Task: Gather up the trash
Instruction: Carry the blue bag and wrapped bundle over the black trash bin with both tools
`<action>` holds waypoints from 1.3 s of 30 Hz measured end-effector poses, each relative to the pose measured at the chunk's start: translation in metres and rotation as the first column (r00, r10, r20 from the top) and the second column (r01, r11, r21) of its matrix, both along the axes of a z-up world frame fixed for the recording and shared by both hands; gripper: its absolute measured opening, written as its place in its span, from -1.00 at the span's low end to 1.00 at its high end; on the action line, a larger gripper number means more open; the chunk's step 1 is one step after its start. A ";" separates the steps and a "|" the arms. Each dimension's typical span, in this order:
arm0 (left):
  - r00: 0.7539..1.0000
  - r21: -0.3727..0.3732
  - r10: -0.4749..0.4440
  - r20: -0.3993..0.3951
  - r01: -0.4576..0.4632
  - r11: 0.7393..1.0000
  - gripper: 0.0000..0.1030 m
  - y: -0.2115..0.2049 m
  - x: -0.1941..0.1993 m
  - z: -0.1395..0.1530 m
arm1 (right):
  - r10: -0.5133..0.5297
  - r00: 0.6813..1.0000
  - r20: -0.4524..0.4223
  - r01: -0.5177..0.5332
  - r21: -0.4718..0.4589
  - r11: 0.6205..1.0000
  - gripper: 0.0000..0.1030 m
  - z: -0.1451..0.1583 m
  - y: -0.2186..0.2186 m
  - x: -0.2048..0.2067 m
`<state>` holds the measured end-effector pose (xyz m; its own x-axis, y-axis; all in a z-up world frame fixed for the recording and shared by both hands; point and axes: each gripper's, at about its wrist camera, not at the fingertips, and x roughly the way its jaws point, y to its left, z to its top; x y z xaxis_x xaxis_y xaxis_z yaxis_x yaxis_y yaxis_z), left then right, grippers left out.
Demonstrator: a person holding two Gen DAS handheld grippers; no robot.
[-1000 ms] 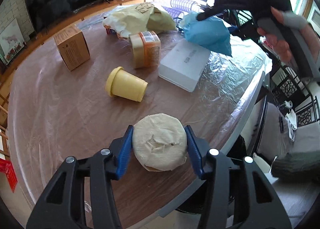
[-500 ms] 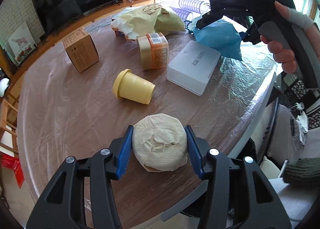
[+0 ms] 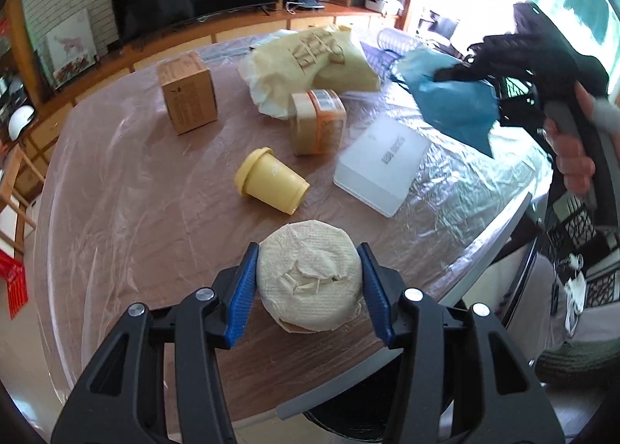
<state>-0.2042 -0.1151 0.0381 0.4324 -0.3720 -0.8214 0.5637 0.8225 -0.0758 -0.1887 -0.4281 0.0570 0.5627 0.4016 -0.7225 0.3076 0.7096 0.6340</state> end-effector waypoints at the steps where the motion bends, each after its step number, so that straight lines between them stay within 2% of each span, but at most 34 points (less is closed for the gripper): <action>1: 1.000 -0.011 0.014 -0.001 -0.014 1.000 -0.01 0.001 0.000 0.003 | -0.002 1.000 0.016 0.001 0.016 1.000 -0.17 0.003 -0.005 -0.004; 6: 0.999 -0.121 0.052 -0.010 -0.053 0.991 -0.01 0.010 0.001 0.023 | 0.024 0.996 0.083 -0.030 0.071 0.997 -0.17 0.022 -0.024 -0.032; 11: 0.998 -0.178 0.053 0.019 -0.048 0.983 -0.01 0.011 -0.017 0.045 | 0.092 0.986 0.138 -0.105 0.087 0.991 -0.17 0.044 -0.024 -0.067; 15: 0.998 -0.195 0.045 0.035 -0.037 0.980 -0.01 0.013 -0.032 0.056 | 0.144 0.976 0.161 -0.162 0.109 0.981 -0.17 0.053 -0.020 -0.100; 22: 0.999 -0.179 0.033 0.038 -0.026 0.983 -0.01 0.013 -0.058 0.057 | 0.246 0.958 0.145 -0.262 0.100 0.960 -0.17 0.056 0.007 -0.145; 30: 1.000 -0.143 0.007 0.023 -0.004 0.990 -0.01 0.005 -0.086 0.048 | 0.332 0.936 0.117 -0.340 0.061 0.938 -0.17 0.054 0.035 -0.169; 39: 1.000 -0.115 -0.012 -0.008 0.011 0.993 -0.01 -0.003 -0.105 0.034 | 0.380 0.923 0.064 -0.381 0.009 0.924 -0.17 0.029 0.050 -0.178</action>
